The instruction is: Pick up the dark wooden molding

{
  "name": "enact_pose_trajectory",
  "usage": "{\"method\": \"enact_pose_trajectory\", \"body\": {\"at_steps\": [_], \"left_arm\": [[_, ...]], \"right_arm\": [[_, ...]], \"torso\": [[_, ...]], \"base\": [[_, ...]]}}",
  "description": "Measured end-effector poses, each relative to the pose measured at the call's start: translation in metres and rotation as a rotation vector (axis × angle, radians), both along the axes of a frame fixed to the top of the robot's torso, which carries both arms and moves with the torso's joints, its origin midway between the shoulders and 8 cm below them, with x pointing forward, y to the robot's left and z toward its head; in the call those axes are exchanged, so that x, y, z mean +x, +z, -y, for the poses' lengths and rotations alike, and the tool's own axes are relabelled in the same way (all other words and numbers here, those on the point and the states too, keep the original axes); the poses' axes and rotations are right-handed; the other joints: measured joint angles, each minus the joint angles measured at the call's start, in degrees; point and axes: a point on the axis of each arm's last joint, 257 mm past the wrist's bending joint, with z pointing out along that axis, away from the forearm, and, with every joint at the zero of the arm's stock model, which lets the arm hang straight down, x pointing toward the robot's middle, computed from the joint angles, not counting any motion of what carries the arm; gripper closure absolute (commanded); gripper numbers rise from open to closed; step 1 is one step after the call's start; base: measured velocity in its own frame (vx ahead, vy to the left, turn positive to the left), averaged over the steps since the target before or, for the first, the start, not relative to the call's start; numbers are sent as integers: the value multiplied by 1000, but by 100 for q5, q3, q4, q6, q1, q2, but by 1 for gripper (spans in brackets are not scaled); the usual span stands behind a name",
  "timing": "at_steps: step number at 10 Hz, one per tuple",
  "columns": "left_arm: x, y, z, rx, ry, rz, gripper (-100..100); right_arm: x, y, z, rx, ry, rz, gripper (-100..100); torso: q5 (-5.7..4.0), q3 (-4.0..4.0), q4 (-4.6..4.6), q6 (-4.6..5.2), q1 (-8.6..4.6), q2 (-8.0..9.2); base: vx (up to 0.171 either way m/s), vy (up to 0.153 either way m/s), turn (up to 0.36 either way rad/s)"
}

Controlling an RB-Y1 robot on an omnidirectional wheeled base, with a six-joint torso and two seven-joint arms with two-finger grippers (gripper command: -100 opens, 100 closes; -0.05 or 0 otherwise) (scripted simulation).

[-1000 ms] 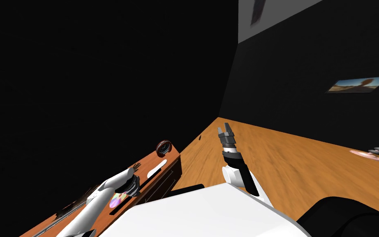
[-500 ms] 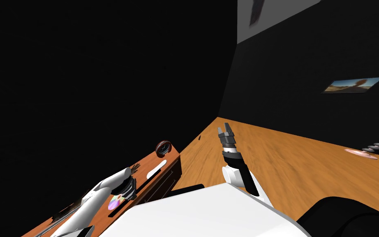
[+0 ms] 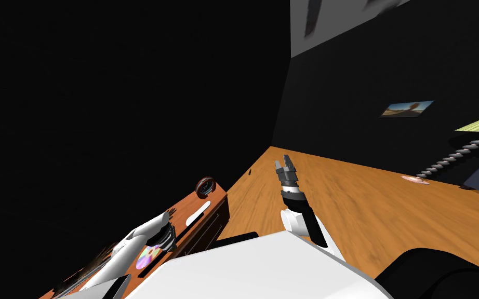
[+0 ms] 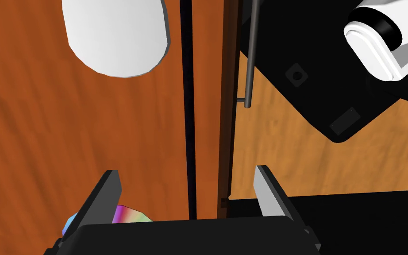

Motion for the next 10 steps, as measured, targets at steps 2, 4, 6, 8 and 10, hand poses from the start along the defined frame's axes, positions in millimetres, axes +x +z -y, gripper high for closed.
{"method": "enact_pose_trajectory", "body": {"at_steps": [2, 4, 6, 8, 10], "left_arm": [[1, -6, 5, 1, 18, 1, 100], [0, -6, 5, -1, 19, -1, 100], [0, -6, 5, -1, 20, -1, 100], [0, -6, 5, -1, 20, -1, 100], [2, 3, -2, 2, -3, 4, 100]], "right_arm": [[0, 0, 0, 0, 0, 0, 0], [0, 0, 0, 0, 0, 0, 0], [0, 0, 0, 0, 0, 0, 0], [0, 0, 0, 0, 0, 0, 0], [0, 0, 0, 0, 0, 0, 0]], "torso": [[-2, 0, 0, -4, -12, 0], [-3, -10, -3, -1, -18, -17], [-1, -14, -5, 1, -12, -24], [-1, -14, -5, 2, -12, -25], [-8, -22, -8, -6, -39, -38]], "base": [[-21, 18, -18], [0, 0, 0], [0, 0, 0], [17, -18, 87], [61, -90, 212]]}}
